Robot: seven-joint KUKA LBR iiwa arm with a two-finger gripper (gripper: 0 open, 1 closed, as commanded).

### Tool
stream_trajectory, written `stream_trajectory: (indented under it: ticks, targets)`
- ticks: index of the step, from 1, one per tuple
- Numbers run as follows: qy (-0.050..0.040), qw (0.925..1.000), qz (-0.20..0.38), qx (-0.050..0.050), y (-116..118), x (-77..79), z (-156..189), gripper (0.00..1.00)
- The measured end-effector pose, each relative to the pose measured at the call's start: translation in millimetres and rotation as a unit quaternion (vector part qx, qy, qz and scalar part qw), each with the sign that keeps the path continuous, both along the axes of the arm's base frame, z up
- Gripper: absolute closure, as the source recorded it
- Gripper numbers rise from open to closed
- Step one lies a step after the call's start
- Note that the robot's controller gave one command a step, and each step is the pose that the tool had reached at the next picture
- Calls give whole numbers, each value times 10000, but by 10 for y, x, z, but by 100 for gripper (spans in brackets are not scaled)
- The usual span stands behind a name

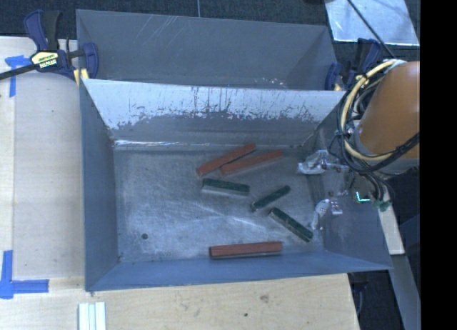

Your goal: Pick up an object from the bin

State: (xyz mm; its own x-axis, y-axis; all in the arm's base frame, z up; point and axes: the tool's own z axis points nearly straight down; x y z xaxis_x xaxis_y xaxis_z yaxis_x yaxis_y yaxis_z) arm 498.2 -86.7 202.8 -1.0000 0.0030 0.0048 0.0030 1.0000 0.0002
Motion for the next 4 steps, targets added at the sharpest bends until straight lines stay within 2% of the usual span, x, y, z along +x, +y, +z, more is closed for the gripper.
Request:
stream_trajectory:
  ticks: [1, 2, 3, 4]
  targets:
    - [-40, 10000, 11, -5, 3, 18, 37, 0]
    - [-70, 9994, 335, -12, -16, 98, -439, 0]
    - [-204, 9972, -725, -13, -96, 330, -1209, 100]
    - [-199, 9972, -724, -13, -95, 326, -1211, 100]
